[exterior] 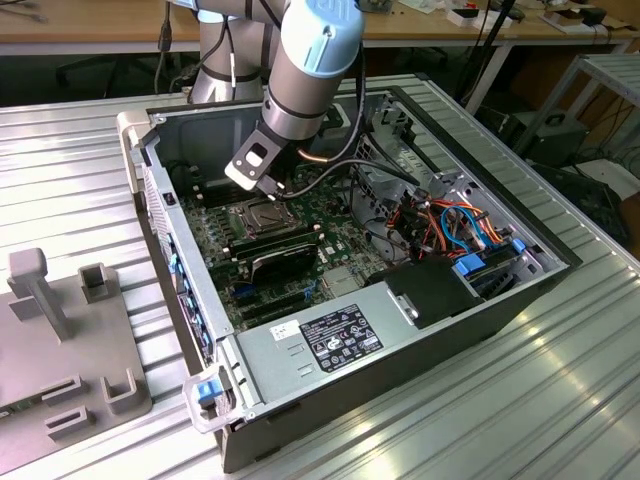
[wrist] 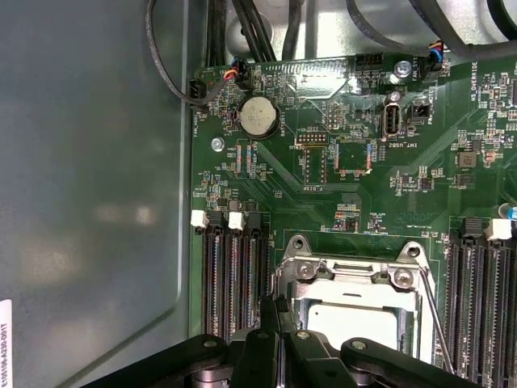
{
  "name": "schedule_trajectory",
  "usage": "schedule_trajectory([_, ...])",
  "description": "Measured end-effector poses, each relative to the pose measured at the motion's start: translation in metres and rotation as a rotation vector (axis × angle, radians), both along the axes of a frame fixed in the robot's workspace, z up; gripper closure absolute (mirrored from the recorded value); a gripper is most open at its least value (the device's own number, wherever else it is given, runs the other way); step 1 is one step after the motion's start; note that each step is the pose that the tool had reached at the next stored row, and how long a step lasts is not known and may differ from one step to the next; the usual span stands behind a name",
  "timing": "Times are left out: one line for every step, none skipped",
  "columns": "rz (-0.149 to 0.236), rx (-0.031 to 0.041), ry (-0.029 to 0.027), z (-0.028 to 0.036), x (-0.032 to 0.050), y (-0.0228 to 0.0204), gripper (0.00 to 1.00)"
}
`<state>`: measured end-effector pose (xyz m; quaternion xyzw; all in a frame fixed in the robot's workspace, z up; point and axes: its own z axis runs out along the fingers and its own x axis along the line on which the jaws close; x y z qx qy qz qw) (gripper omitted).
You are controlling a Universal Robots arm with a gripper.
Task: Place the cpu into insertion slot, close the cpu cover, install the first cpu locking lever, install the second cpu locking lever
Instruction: 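Install the first cpu locking lever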
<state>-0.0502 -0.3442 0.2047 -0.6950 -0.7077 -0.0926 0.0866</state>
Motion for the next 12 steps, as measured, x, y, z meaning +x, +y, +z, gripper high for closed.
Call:
schedule_trajectory([0.0,0.0001,0.0,-0.0002,0.0,-0.0001,0.89])
schedule_trajectory([0.0,0.0,0.0,-0.0003,0.0,-0.0002,0.89])
schedule_trajectory([0.0,0.0001,0.0,-0.0004,0.0,-0.0003,0.89])
schedule_trajectory([0.0,0.0,0.0,-0.0003,0.0,-0.0003,0.89])
schedule_trajectory([0.0,0.0001,-0.0001,-0.0004,0.0,-0.0006,0.89])
schedule_trajectory([0.0,0.0001,-0.0001,-0.0004,0.0,-0.0009,0.89])
schedule_trajectory([0.0,0.0001,0.0,-0.0004,0.0,-0.0013,0.89])
schedule_trajectory([0.0,0.0,0.0,-0.0003,0.0,-0.0018,0.89])
schedule_trajectory([0.0,0.0001,0.0,-0.0004,0.0,-0.0023,0.89])
schedule_trajectory([0.0,0.0,0.0,-0.0004,0.0,-0.0027,0.89])
schedule_trajectory([0.0,0.0,0.0,-0.0003,0.0,-0.0033,0.89])
schedule_trajectory([0.0,0.0,0.0,-0.0003,0.0,-0.0038,0.89])
